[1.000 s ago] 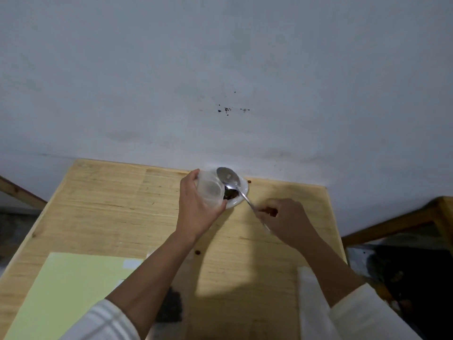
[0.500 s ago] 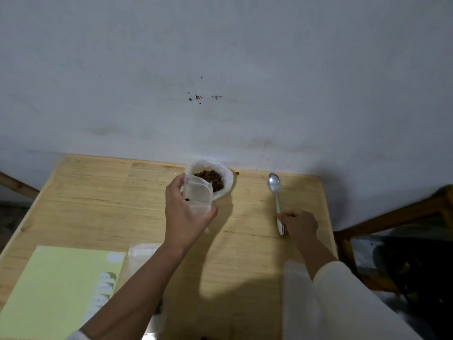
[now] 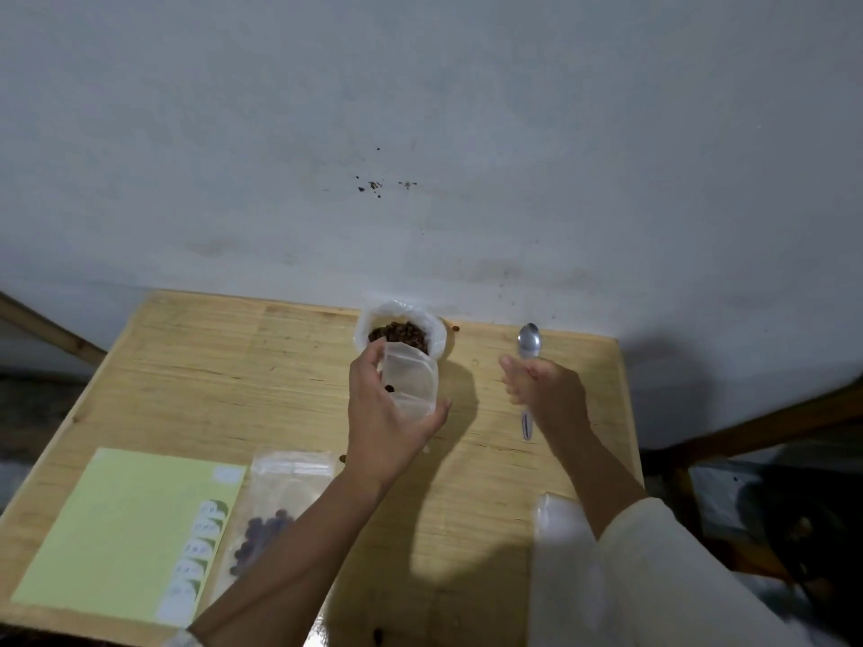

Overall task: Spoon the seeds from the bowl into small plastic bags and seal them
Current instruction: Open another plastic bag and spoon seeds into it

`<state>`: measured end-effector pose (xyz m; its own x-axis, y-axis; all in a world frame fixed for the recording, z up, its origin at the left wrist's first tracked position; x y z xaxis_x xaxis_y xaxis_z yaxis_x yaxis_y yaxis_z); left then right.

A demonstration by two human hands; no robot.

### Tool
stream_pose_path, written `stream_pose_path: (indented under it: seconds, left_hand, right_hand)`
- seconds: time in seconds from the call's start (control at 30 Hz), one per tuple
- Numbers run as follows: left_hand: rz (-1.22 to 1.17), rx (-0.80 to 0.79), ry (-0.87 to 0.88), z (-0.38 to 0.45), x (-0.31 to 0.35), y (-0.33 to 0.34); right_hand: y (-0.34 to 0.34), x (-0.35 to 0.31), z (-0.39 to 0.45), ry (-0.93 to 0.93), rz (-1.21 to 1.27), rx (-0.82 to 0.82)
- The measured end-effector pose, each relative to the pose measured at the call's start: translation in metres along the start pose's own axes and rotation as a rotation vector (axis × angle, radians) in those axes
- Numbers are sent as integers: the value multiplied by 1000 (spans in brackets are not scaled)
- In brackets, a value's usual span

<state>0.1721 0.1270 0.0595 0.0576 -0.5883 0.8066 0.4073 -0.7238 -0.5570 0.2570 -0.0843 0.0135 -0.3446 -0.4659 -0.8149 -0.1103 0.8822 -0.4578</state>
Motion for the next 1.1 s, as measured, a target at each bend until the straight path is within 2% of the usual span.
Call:
stream_pose_path:
  seconds: [0.07, 0.13, 0.17, 0.4, 0.53, 0.63, 0.83, 0.97, 1.1]
  left_hand:
    - [-8, 6, 4, -2, 6, -1]
    - [-17, 10, 21, -5, 13, -5]
    - [-29, 4, 32, -6, 17, -7]
    - [-108, -133, 42, -12, 25, -32]
    - [-170, -17, 106, -11, 19, -76]
    - [-227, 71, 94, -9, 12, -110]
    - [-412, 162, -64, -12, -18, -151]
    - [-457, 75, -38, -18, -25, -160]
    - [-414, -104, 94, -15, -23, -166]
  right_hand:
    - [9, -40, -22, -94, 184, -165]
    - [21, -69, -43, -171, 193, -311]
    - [26, -76, -50, -182, 134, -331]
    - [37, -126, -81, -358, -305, -149]
    - [46, -150, -100, -411, -359, -135]
    - [57, -156, -116, -386, -220, -153]
    - [71, -132, -156, -310, 300, -211]
    - [74, -128, -174, -343, 316, -90]
    - [81, -137, -189, -396, 258, -111]
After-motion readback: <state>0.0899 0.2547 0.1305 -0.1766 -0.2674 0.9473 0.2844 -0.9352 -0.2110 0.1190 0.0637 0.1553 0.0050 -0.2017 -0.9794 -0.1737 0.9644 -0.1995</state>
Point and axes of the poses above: each hand's wrist, its own z-axis towards the middle knuckle, its own y-axis out of the palm, x = y × z, the point moved 9 cm from there along z, towards the middle knuckle, and after that the axes turned 7 degrees about y, right-handed, at the moved point
